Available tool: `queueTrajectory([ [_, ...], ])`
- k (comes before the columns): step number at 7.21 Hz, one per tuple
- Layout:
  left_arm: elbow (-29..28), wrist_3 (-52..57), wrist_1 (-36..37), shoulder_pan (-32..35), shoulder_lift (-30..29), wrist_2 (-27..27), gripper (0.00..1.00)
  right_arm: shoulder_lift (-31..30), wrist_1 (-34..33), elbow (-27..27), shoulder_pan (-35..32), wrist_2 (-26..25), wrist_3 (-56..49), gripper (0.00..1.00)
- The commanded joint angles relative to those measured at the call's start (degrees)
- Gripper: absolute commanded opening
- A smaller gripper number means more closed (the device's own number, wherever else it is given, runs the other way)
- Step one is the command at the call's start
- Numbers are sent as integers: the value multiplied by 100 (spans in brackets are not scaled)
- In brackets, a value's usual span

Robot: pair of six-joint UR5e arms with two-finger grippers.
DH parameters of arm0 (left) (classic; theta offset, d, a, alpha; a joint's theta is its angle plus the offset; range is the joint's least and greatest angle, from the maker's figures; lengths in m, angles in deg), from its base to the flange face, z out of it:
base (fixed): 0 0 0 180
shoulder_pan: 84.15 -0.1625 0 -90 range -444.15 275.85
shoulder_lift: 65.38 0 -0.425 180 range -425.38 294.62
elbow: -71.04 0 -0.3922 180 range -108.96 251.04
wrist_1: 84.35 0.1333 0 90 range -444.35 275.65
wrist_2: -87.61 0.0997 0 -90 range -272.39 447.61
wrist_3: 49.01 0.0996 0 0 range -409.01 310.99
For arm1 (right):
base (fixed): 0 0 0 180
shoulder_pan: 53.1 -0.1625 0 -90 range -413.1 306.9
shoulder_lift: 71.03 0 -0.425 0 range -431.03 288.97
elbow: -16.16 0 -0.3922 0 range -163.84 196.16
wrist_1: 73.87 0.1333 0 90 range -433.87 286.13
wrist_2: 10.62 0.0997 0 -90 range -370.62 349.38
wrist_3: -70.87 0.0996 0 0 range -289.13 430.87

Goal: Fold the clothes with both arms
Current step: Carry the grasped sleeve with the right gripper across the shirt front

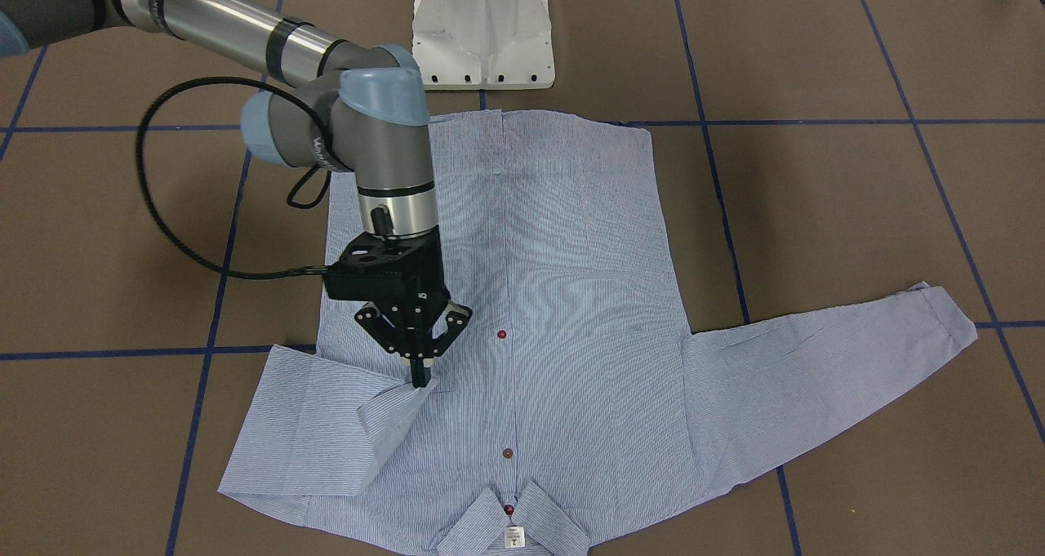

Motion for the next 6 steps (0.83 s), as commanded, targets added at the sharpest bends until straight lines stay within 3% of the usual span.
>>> queueTrajectory([
  [1,13,0,0,4,6,0,100,816,-13,-798,406,-300,46,0],
  [6,84,17,0,13,199,-9,100,2207,-30,-2382,583,-248,187,0],
])
